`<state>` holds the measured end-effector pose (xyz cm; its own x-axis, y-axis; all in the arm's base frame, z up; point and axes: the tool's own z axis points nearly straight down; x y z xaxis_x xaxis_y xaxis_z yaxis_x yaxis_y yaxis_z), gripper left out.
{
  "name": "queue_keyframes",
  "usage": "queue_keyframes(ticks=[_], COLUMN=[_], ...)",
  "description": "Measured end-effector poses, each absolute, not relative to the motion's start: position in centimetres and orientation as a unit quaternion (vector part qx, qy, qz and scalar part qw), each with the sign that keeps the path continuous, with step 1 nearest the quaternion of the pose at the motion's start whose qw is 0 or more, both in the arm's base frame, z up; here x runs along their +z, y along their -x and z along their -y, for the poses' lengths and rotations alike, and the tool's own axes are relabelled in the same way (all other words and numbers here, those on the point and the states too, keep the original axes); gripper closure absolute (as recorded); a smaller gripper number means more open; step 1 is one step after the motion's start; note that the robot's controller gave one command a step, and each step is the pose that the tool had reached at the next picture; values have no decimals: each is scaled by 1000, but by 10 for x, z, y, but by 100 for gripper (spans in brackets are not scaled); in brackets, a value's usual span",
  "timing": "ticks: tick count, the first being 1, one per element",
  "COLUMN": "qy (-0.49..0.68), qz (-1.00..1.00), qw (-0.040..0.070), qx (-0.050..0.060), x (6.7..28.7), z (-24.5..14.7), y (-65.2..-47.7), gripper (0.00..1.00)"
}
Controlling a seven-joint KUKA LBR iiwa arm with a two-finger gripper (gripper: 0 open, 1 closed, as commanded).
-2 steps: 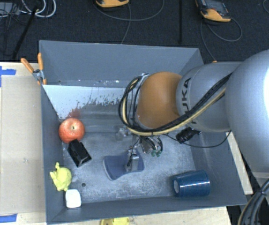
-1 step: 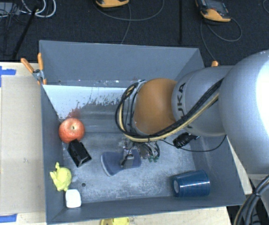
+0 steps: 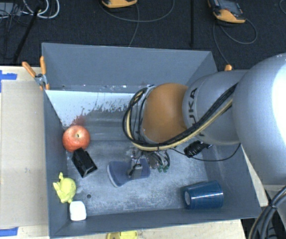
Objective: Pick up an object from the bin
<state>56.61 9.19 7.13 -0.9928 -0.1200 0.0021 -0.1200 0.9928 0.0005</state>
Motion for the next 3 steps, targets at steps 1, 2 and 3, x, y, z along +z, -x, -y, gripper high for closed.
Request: queue_keyframes(ticks=[1, 2, 3], qy=[-60, -59, -58], qz=[998, 998, 998], qw=[3, -3, -1], qx=[0, 0, 0], x=[122, 168, 251], z=[-99, -102, -125], y=[-554, -555, -552], gripper=[100, 100, 100])
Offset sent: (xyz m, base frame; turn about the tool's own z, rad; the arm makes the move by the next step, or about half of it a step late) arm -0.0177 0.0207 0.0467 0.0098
